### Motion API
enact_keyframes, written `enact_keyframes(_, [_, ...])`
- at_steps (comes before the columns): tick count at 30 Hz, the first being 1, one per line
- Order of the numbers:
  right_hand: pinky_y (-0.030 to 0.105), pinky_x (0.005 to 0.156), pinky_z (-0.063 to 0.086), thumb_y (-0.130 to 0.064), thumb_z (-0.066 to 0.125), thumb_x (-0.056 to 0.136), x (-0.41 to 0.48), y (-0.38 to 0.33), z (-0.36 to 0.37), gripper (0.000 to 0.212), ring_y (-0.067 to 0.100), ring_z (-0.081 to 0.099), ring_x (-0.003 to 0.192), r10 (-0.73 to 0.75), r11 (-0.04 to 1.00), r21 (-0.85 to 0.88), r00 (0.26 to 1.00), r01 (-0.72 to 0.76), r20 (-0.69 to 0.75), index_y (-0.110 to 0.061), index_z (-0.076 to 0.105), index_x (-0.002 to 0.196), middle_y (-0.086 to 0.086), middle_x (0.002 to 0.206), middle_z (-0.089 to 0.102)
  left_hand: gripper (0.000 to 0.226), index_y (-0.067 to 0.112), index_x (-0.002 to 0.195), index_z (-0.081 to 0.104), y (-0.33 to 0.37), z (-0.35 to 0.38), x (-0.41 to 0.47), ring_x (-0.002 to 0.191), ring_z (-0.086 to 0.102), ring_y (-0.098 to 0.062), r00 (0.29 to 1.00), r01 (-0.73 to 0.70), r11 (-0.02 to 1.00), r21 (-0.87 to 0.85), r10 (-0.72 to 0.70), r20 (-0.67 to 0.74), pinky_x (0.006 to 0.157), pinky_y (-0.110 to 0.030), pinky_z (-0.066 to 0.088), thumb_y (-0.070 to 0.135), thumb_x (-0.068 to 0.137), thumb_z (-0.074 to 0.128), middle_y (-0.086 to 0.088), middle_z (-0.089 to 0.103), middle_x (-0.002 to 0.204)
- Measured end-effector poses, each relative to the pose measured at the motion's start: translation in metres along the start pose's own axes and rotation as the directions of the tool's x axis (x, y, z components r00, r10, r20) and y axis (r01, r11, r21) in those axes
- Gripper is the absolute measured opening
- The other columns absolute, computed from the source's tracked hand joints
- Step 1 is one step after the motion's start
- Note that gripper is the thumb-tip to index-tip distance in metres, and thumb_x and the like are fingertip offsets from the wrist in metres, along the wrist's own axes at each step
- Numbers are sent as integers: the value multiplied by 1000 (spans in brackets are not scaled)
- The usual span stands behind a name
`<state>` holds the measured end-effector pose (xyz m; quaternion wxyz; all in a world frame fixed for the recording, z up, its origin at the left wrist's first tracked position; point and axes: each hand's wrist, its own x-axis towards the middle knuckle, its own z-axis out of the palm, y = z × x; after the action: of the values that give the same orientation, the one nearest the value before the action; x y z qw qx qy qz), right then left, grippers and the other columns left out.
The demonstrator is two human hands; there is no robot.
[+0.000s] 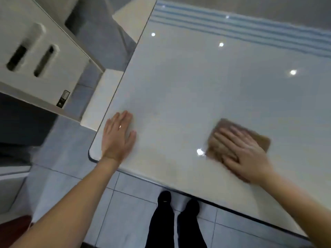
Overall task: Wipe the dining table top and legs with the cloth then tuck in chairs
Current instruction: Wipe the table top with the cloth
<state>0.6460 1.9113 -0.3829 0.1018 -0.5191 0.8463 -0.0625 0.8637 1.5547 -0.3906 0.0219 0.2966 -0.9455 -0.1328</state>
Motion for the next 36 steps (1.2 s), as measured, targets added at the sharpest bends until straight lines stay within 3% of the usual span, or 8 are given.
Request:
enact_keyframes(3, [48,118,17,-52,30,86,62,45,-14,70,31,22,145,618,786,125,764,-606,-185,-23,32,150,5,155,33,59,14,139,44,-2,1,0,137,35,-27,999,-22,1000,1,22,-41,114,-44,25,38,86,38,-6,43,146])
enact_keyframes(6, [51,119,11,-51,25,85,140,-11,-15,75,36,18,145,775,631,218,612,-744,-157,-15,27,151,8,157,29,59,17,139,44,-3,0,1,138,33,-23,999,-24,999,-27,23,-44,115,-42,24,38,84,41,-2,42,147])
enact_keyframes(11, [49,115,24,-48,43,91,99,-175,29,61,29,25,145,44,998,60,993,-37,-107,-21,41,146,-1,154,35,60,21,142,41,-4,-4,1,141,29,-19,1000,3,999,-34,-3,1,116,-40,20,40,84,42,1,39,149])
enact_keyframes(16, [41,120,18,-51,45,92,64,-95,8,61,18,17,148,-487,872,9,863,490,133,-32,33,149,-9,158,25,60,20,141,42,-2,-4,2,140,30,-19,1000,3,1000,-26,-3,-5,115,-43,23,37,84,44,1,42,148])
enact_keyframes(19, [44,119,19,-51,36,94,141,-16,-8,58,23,22,147,9,1000,-2,996,-10,-90,-30,33,149,2,155,34,59,20,140,43,-3,-1,2,139,30,-18,1000,3,1000,-26,-4,-25,115,-40,20,36,83,46,1,43,147])
enact_keyframes(24, [47,120,6,-48,30,88,272,-31,-26,69,31,14,147,668,743,185,732,-643,-137,-23,25,152,3,159,24,58,20,141,43,-5,0,1,141,30,-18,999,-10,999,-42,9,-39,116,-42,21,36,85,44,2,41,148])
enact_keyframes(28, [47,120,13,-45,40,89,213,-148,3,64,30,23,145,149,987,74,982,-141,-117,-23,34,148,2,155,34,57,19,140,43,-1,-3,1,140,29,-17,999,-7,998,-65,4,-43,116,-41,20,34,85,45,2,42,147])
enact_keyframes(36, [38,120,16,-50,50,87,147,-91,1,65,19,21,147,-407,912,-16,909,410,88,-31,35,148,-7,156,30,59,19,140,43,0,-10,2,140,30,-17,1000,18,998,-63,-17,20,114,-42,23,35,84,46,2,41,148])
